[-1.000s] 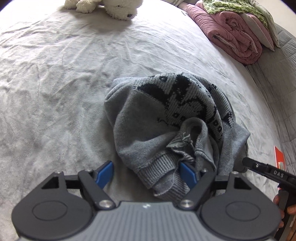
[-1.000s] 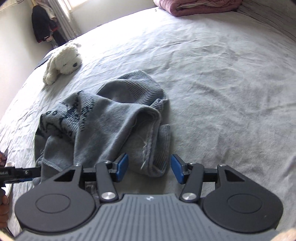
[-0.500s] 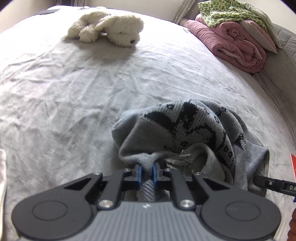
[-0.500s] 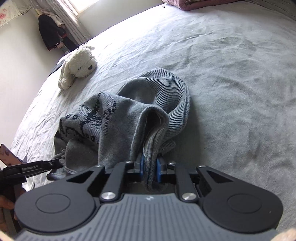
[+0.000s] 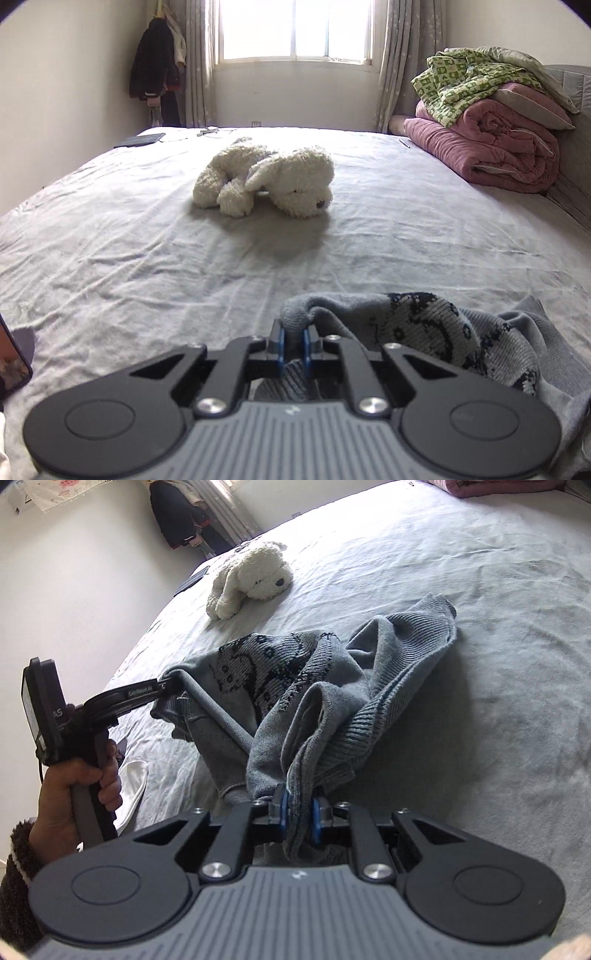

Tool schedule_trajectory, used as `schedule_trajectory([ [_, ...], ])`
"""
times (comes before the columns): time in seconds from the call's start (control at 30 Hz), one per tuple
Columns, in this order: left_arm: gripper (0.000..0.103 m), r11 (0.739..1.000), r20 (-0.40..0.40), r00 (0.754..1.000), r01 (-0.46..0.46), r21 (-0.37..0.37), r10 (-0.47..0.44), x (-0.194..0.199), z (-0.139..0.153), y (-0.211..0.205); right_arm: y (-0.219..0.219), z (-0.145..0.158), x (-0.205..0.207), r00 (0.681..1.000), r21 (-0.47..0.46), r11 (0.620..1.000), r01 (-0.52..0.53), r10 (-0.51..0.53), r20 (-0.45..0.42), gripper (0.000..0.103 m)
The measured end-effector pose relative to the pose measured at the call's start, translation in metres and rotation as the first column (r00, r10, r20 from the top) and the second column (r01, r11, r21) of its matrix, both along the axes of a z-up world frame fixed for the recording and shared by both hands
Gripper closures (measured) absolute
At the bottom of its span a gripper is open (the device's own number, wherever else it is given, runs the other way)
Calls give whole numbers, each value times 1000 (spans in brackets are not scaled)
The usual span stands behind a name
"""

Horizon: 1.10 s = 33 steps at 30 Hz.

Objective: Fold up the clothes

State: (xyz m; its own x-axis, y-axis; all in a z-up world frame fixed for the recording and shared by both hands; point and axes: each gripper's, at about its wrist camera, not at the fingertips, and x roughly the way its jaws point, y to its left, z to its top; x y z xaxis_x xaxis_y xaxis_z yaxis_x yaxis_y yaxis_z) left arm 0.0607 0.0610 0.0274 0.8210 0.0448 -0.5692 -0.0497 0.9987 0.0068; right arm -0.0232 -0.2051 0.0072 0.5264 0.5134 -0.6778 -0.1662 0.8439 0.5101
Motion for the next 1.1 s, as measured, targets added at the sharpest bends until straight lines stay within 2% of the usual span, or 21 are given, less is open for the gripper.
schedule_trajectory([
  [0.13,94,1000,44,999,-25,-5,25,7,-1,9,4,-1,3,1000,1,1000,-4,4,-9,84],
  [0.27,92,997,7,1000,-24,-74,24,12,-6,18,-4,-2,8,999,2,999,37,-37,-14,79],
  [0.3,89,996,-3,1000,-19,-86,19,11,-6,18,-7,-1,9,998,3,998,57,-57,-11,70],
  [0.33,83,995,-13,1000,-14,-98,13,10,-5,18,-10,0,10,997,3,997,76,-76,-5,56],
  [0.37,76,994,-22,1000,-10,-109,7,9,-5,18,-12,3,10,996,0,996,93,-93,8,51],
  [0.4,58,993,-31,1000,-5,-117,1,8,-4,19,-14,6,10,994,-3,994,109,-109,22,47],
  [0.43,51,992,-40,999,0,-126,-5,6,-3,20,-15,9,10,992,-9,992,124,-123,35,46],
  [0.63,46,968,-178,983,-9,-250,-37,11,-14,36,-10,20,36,984,-70,983,172,-168,65,46],
  [0.73,46,946,-250,968,-52,-320,-31,17,-26,49,-1,22,61,989,-103,986,134,-125,84,46],
  [0.87,46,907,-304,951,-78,-413,-56,21,-36,64,19,23,101,993,-108,991,73,-63,98,46],
  [0.97,46,896,-305,950,-73,-438,-72,22,-38,71,40,21,129,994,-110,994,12,0,110,46],
  [1.1,46,896,-316,946,-73,-437,-77,24,-41,75,70,12,162,987,-168,981,-96,116,111,38],
])
